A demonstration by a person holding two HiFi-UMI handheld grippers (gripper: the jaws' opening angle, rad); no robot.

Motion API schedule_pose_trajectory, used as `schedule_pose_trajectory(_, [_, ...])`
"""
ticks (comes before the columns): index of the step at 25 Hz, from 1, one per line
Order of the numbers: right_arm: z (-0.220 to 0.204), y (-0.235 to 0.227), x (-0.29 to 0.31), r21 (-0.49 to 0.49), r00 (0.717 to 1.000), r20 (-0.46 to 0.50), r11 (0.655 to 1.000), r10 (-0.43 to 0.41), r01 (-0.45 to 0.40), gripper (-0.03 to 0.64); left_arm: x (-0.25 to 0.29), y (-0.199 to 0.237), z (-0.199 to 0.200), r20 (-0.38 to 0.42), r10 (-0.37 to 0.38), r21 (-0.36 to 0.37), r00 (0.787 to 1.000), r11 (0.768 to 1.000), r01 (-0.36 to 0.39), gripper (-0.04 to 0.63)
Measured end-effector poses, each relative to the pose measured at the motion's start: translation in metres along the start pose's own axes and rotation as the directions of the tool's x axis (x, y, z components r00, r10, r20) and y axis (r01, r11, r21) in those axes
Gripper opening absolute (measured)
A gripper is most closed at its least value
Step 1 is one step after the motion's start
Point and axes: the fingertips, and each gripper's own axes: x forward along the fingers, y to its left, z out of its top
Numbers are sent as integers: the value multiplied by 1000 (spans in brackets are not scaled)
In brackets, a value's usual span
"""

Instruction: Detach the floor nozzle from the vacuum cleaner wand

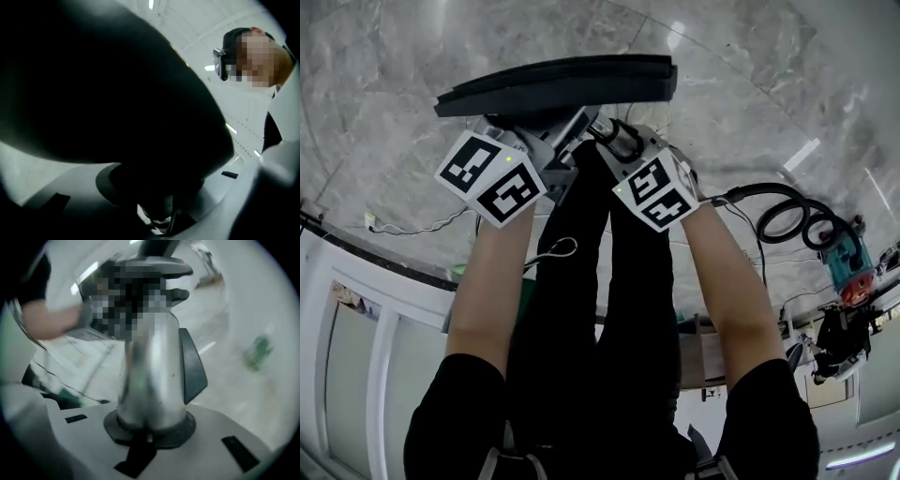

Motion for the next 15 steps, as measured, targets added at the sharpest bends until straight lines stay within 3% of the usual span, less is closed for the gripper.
schedule_pose_trajectory(1, [-1,-19,-1,-57,985,-7,984,-172,171,61,-1,1,1,31,1,-17,1000,1000,0,164])
schedule_pose_trajectory(2, [-6,-18,-1,-77,985,-28,983,-172,170,60,-5,4,-1,42,22,-48,999,999,-20,164])
schedule_pose_trajectory(3, [-11,-2,1,-48,998,-64,999,-27,23,60,-8,9,-4,36,49,-79,998,996,-46,164])
schedule_pose_trajectory(4, [-13,14,3,2,989,-85,992,122,-122,60,-9,15,-7,21,62,-91,998,994,-60,166])
schedule_pose_trajectory(5, [-12,18,7,25,984,-86,988,154,-153,60,-8,18,-8,9,56,-78,998,995,-55,166])
schedule_pose_trajectory(7, [-8,5,15,-23,997,-70,999,-28,27,57,-13,20,-8,3,48,-57,999,997,-48,166])
schedule_pose_trajectory(9, [-6,-12,19,-92,970,-56,968,-238,232,57,-22,28,-9,25,82,-106,996,991,-79,166])
schedule_pose_trajectory(10, [-4,-16,20,-110,955,-50,952,-293,286,57,-25,31,-6,39,99,-121,994,988,-94,166])
schedule_pose_trajectory(11, [-3,-12,21,-103,965,-55,962,-258,251,57,-28,34,-4,42,118,-118,992,987,-112,166])
schedule_pose_trajectory(12, [-4,6,22,-64,993,-69,993,-99,94,57,-29,35,-2,31,137,-87,990,987,-133,166])
schedule_pose_trajectory(13, [-7,32,18,2,986,-74,988,153,-153,57,-29,33,-1,12,140,-20,990,990,-139,169])
schedule_pose_trajectory(14, [-8,56,11,71,922,-54,923,383,-379,57,-25,26,-1,-11,119,66,993,991,-118,172])
schedule_pose_trajectory(15, [-9,68,4,114,871,-25,867,490,-484,57,-20,19,-2,-30,85,137,996,987,-80,171])
